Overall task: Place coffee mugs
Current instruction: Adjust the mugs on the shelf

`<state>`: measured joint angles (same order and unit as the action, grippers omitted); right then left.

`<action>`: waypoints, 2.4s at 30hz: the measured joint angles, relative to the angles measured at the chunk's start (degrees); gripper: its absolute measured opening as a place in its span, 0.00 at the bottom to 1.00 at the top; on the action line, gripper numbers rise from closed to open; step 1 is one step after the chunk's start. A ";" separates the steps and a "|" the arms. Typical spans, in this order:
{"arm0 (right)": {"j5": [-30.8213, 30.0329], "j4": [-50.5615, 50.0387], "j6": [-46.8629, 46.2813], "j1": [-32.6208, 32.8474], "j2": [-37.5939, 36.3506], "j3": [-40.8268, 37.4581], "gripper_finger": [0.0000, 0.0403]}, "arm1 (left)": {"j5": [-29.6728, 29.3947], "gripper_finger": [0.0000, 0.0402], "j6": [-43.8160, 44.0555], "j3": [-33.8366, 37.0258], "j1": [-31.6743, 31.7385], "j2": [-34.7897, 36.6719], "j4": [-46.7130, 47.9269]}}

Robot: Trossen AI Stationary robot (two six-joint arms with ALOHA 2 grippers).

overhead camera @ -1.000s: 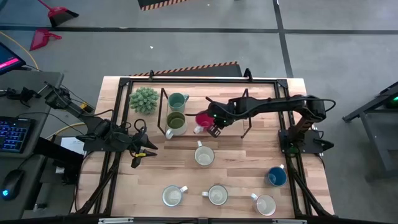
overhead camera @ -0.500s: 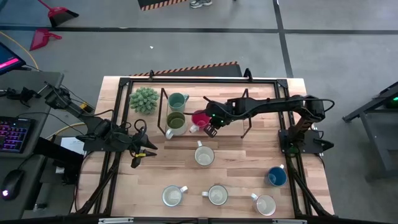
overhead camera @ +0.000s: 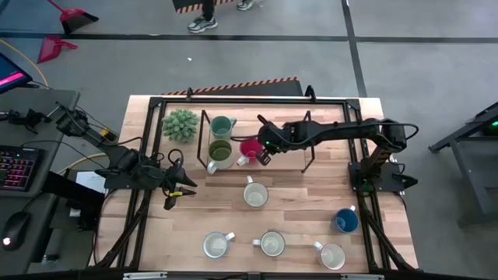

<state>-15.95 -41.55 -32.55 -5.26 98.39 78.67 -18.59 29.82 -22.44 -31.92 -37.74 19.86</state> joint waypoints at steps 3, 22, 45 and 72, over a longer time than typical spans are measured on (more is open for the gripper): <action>0.41 1.47 0.83 -0.02 0.00 0.00 0.00 | -0.02 0.30 0.00 0.00 0.01 0.00 0.00; 4.59 4.65 1.85 0.00 0.00 0.02 0.00 | -0.02 0.30 0.00 0.00 0.02 0.00 0.04; 2.44 4.42 1.30 -0.20 -0.02 0.02 0.00 | -0.04 0.30 0.00 0.00 0.02 -0.01 0.03; 6.18 7.53 3.01 -0.36 -0.01 0.04 0.00 | -0.04 0.30 -0.02 0.00 0.02 0.00 1.86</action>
<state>-9.77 -34.02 -29.53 -5.61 98.38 78.72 -18.63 29.80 -22.44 -31.90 -37.74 21.71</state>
